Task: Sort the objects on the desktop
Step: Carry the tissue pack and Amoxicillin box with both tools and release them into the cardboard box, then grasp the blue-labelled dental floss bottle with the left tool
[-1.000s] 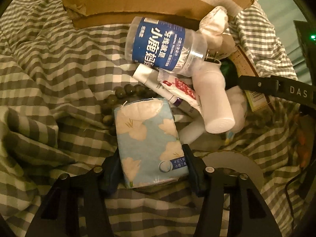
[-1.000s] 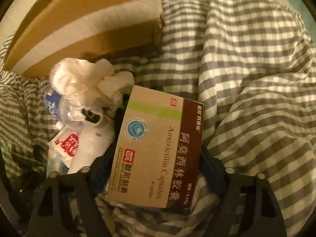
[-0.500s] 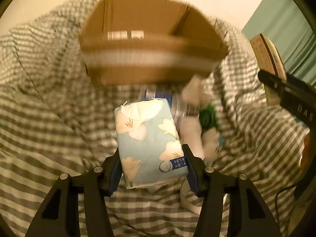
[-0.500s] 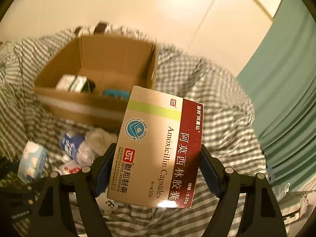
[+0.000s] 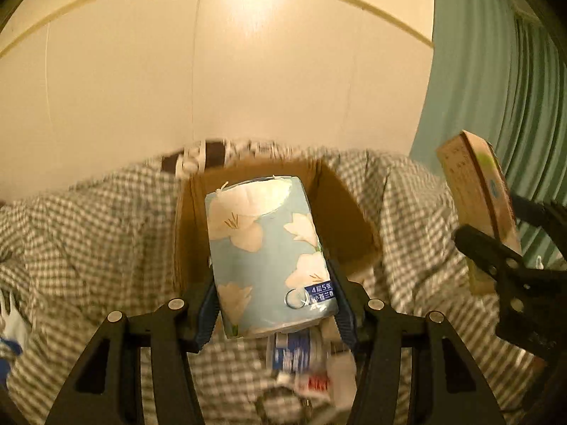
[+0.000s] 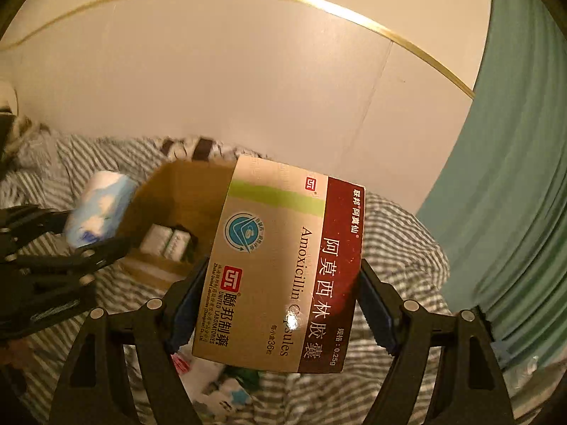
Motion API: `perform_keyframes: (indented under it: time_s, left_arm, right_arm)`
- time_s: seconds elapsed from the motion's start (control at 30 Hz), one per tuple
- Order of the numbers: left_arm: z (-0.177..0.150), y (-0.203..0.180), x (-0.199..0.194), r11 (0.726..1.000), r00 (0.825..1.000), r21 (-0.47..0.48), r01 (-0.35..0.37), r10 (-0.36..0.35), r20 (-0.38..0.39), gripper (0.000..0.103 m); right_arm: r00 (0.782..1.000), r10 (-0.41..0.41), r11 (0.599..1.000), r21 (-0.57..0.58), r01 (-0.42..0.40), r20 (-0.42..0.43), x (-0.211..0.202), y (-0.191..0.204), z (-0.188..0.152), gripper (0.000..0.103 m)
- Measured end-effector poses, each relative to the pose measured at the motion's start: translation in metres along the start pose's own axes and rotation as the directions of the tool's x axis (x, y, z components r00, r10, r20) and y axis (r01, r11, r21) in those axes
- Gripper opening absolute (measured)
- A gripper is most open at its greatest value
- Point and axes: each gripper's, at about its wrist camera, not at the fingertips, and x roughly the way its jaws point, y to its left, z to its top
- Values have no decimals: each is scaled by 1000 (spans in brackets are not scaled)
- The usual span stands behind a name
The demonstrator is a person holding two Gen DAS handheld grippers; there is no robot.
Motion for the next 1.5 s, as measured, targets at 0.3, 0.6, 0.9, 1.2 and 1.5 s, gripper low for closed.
perform_keyframes:
  time_s: [0.3,0.6,0.9,1.2,1.5]
  left_arm:
    - [40,19,53,1000,998,11,-26,25,52,57]
    - [41,28,115,999,999,13,-40,40,5,57]
    - [33,50,162,996,994,-7,-90,89,-65,69]
    - [38,61,124,991,990,-47,-127,124,-65,93]
    - [-17,49,54,996,989,-50,-77,70,-129,93]
  right_arm:
    - [999,-36,999,-26,37,30,39,8,38,78]
    - [998,-10,1000,-19,9,-66,124,20,40,78]
    - [991,90,993,82,-82,-101,185,29,40,80]
    - [992,60,985,169,-40,-115,161,2,53,85]
    - [981,61,977,212,-21,-185,77,-10,27,85]
